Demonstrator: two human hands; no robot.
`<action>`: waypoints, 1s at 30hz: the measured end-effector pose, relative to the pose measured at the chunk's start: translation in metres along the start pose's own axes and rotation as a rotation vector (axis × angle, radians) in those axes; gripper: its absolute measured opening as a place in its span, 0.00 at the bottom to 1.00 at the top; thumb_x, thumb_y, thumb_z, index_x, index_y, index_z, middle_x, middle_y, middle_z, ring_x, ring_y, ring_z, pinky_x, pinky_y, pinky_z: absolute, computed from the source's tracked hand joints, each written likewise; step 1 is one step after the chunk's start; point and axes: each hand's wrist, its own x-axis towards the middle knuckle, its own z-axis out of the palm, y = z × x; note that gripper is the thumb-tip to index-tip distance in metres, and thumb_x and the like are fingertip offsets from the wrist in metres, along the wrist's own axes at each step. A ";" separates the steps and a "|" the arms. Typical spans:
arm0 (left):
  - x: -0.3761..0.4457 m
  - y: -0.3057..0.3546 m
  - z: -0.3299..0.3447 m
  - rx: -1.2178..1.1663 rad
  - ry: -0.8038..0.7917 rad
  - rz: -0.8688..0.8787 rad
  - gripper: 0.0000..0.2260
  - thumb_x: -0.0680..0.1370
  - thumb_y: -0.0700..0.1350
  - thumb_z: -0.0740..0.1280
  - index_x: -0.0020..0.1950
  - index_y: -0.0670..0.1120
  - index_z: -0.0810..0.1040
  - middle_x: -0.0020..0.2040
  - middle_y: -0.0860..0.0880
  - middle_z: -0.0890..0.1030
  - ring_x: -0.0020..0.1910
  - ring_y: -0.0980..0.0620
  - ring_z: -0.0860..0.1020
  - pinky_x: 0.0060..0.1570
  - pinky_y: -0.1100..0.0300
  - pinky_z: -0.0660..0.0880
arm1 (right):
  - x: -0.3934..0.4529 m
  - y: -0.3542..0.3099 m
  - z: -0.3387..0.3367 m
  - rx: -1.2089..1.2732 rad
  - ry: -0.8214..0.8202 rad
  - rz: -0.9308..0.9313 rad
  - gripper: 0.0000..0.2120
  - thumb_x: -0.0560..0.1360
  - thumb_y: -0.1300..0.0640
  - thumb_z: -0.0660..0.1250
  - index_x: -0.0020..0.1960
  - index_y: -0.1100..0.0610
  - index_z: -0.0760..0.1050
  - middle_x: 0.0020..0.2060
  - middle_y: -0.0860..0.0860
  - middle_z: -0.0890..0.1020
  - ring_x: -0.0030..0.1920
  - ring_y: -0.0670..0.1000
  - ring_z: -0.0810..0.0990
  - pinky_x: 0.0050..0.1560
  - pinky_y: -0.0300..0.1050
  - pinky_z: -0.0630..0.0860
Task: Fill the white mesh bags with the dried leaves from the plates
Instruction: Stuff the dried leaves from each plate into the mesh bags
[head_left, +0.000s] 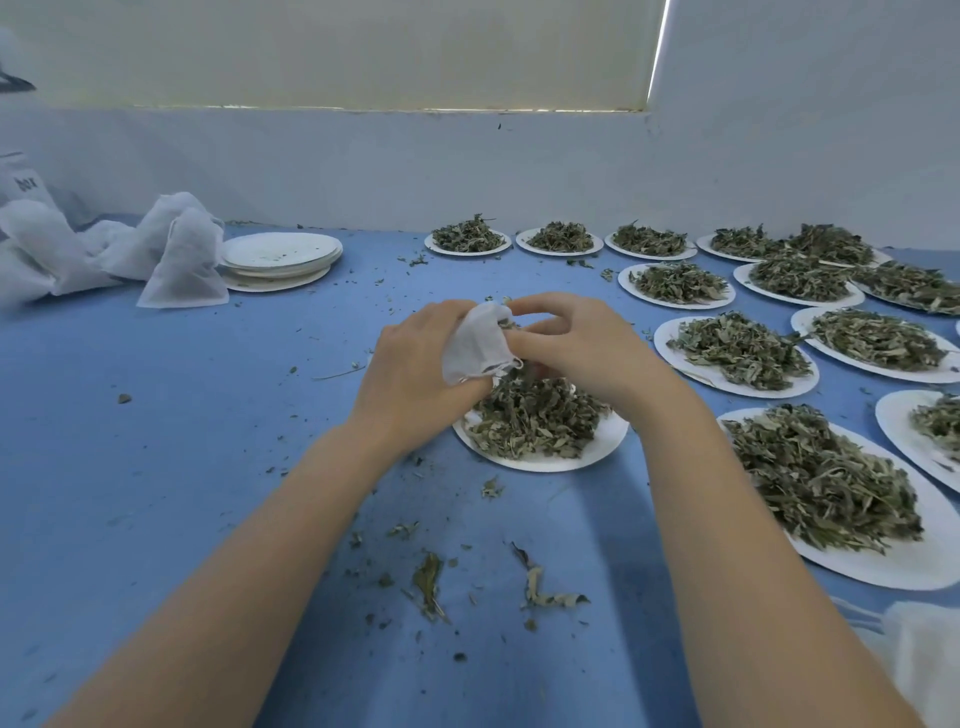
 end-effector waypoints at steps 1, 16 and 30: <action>0.000 0.001 0.000 0.001 0.003 0.002 0.21 0.69 0.43 0.72 0.61 0.47 0.74 0.52 0.50 0.77 0.46 0.52 0.73 0.48 0.54 0.69 | -0.001 -0.001 0.000 0.069 -0.016 -0.003 0.14 0.72 0.56 0.70 0.58 0.53 0.77 0.42 0.51 0.85 0.37 0.50 0.83 0.49 0.47 0.80; 0.003 0.001 -0.001 0.039 -0.018 0.002 0.22 0.68 0.43 0.73 0.60 0.48 0.74 0.54 0.50 0.77 0.51 0.49 0.74 0.54 0.47 0.70 | 0.000 -0.010 -0.006 -0.306 0.209 -0.204 0.06 0.67 0.61 0.76 0.41 0.51 0.84 0.23 0.35 0.75 0.28 0.34 0.75 0.33 0.24 0.70; 0.006 0.001 -0.001 -0.090 -0.079 -0.210 0.16 0.68 0.55 0.73 0.52 0.57 0.74 0.42 0.60 0.77 0.42 0.61 0.74 0.35 0.70 0.68 | -0.013 -0.023 -0.023 -0.316 -0.124 -0.202 0.12 0.72 0.62 0.70 0.50 0.47 0.83 0.38 0.43 0.85 0.41 0.38 0.82 0.47 0.31 0.75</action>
